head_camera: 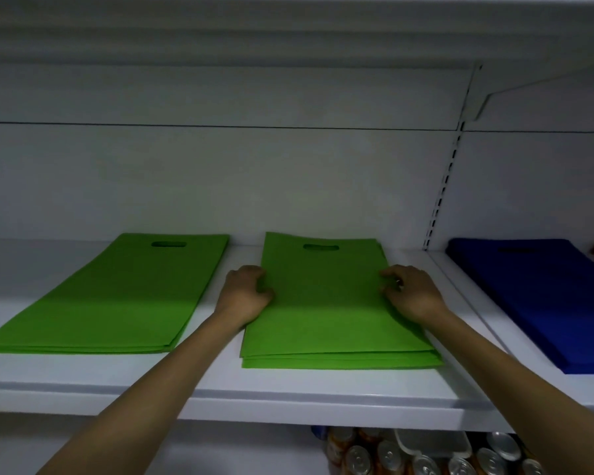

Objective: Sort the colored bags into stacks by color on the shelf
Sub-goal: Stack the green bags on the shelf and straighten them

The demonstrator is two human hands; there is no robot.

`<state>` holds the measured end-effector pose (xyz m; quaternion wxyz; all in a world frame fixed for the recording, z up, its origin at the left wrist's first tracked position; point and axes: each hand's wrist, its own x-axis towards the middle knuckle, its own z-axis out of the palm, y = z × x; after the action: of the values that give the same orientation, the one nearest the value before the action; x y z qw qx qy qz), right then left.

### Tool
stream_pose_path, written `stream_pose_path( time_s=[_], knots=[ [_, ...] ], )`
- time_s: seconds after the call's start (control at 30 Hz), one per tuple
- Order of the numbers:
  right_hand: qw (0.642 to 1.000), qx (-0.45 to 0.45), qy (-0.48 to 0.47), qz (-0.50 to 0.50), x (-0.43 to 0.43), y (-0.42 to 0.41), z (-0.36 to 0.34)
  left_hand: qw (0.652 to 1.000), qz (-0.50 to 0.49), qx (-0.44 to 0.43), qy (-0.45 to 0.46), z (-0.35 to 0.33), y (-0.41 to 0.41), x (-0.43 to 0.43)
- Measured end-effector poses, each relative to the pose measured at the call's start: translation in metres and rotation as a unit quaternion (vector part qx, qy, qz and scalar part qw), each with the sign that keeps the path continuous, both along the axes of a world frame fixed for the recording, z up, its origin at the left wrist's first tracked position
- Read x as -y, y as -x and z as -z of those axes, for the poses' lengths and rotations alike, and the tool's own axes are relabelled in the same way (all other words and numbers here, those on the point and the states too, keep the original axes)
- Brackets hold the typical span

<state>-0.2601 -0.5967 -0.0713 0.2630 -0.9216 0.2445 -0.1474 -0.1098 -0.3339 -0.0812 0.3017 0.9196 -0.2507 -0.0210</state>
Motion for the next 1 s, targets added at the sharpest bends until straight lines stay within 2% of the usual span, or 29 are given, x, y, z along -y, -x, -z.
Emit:
stream_pose_path(
  time_s=[0.17, 0.33, 0.53, 0.7, 0.87, 1.0],
  knots=[
    [1.0, 0.008, 0.024, -0.007, 0.005, 0.007, 0.013, 0.998, -0.025, 0.046, -0.041, 0.006, 0.004, 0.006],
    [0.999, 0.046, -0.003, -0.012, 0.003, 0.011, 0.015, 0.997, -0.026, 0.007, 0.067, 0.006, 0.01, 0.004],
    [0.999, 0.04, 0.001, -0.014, 0.001, 0.012, 0.014, 0.998, -0.005, 0.06, -0.024, 0.007, 0.014, 0.004],
    [1.0, 0.017, 0.001, -0.009, 0.0, 0.012, 0.012, 0.995, -0.001, 0.081, -0.052, 0.009, 0.016, 0.004],
    [1.0, -0.012, 0.019, 0.01, -0.012, 0.003, -0.011, 0.999, 0.004, 0.042, -0.022, 0.007, 0.013, 0.004],
    [0.998, 0.025, 0.053, -0.036, -0.043, -0.026, -0.03, 0.996, 0.018, 0.084, 0.031, -0.004, 0.014, -0.007]
  ],
)
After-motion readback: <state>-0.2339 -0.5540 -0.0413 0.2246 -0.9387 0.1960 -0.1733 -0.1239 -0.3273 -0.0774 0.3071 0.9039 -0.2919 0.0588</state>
